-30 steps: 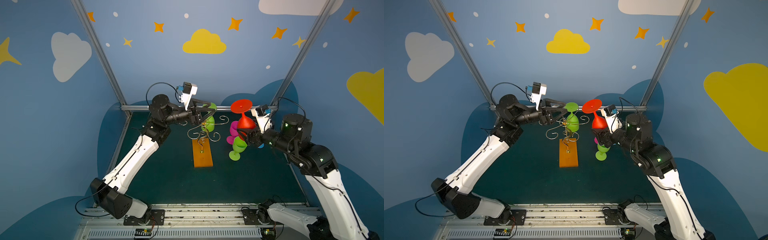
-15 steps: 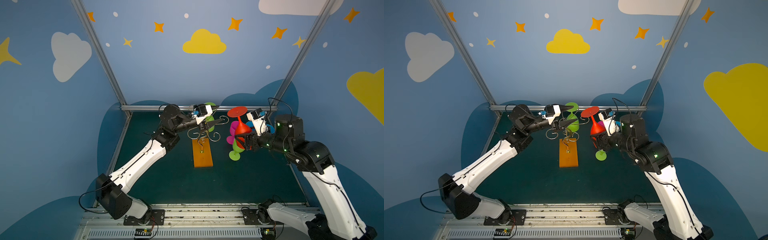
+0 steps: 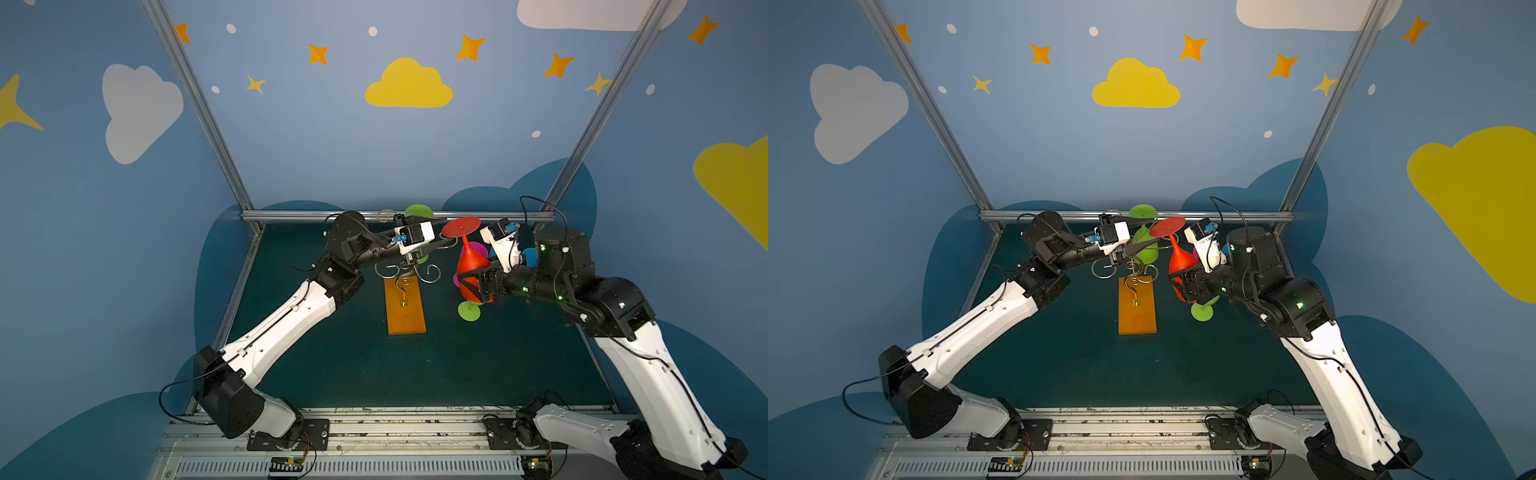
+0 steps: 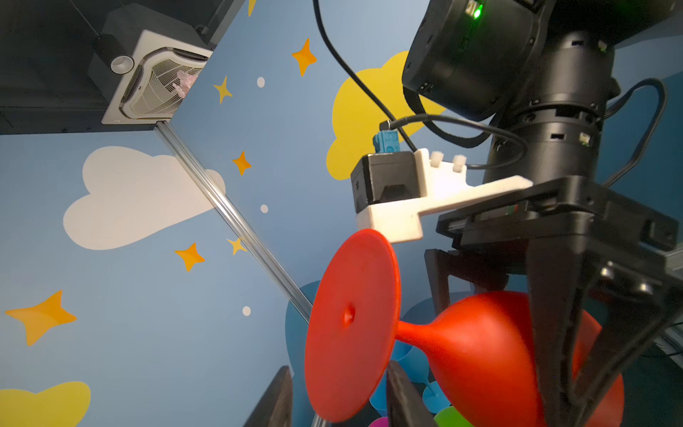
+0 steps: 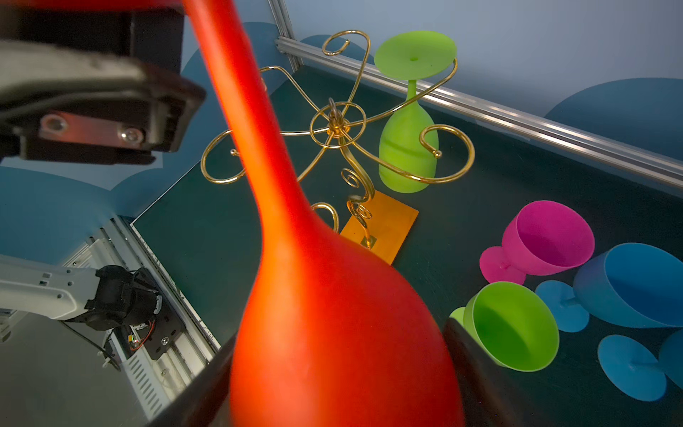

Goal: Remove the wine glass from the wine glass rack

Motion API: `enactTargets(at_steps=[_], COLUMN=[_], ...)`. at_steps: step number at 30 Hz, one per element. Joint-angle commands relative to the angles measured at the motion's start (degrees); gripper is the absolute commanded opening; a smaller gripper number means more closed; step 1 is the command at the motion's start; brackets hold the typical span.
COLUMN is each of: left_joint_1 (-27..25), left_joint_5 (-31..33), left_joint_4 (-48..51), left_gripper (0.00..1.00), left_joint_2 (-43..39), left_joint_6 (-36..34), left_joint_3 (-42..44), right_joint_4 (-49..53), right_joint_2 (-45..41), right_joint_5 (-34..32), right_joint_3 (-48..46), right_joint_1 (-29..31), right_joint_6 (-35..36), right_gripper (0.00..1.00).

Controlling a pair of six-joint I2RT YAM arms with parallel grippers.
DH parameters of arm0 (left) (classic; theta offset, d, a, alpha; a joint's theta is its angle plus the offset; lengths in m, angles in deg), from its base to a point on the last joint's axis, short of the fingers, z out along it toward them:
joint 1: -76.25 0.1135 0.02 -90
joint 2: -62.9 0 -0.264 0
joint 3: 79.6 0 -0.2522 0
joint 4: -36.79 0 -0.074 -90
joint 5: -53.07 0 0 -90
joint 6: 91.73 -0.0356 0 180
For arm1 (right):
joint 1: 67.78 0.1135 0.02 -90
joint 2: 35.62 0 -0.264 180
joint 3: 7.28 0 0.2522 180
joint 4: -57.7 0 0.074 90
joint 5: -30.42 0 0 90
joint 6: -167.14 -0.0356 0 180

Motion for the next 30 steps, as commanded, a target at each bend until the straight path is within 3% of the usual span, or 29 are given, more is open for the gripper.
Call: enactTargets(at_steps=[1, 12, 15, 19, 22, 30], left_joint_1=[-0.36, -0.57, -0.7, -0.71, -0.71, -0.71], left_joint_5=[0.57, 2.11, 2.73, 4.23, 7.04, 13.39], left_joint_4=[-0.36, -1.43, -1.95, -2.92, -4.13, -6.74], left_gripper=[0.34, 0.12, 0.07, 0.03, 0.03, 0.03], left_joint_2=[0.65, -0.05, -0.53, -1.38, -2.33, -5.7], left_joint_6=[-1.3, -2.29, -2.14, -1.07, 1.22, 9.28], left_joint_3=[-1.78, -0.69, -0.03, 1.49, 3.41, 10.36], right_joint_4=[-1.15, -0.95, -1.26, -2.43, -4.58, -11.47], right_joint_2=[0.17, 0.66, 0.58, -0.08, -1.52, -6.81], right_joint_5=[0.64, 0.78, 1.13, 1.36, 1.58, 2.92], right_joint_3=[0.13, 0.39, 0.48, 0.26, -0.04, -0.82], right_joint_1=[0.82, 2.06, 2.15, 2.04, 1.94, 0.81], right_joint_6=[-1.06, -2.16, -2.66, -3.32, -3.93, -5.95], right_gripper=[0.24, 0.28, 0.36, 0.62, 0.75, 0.84])
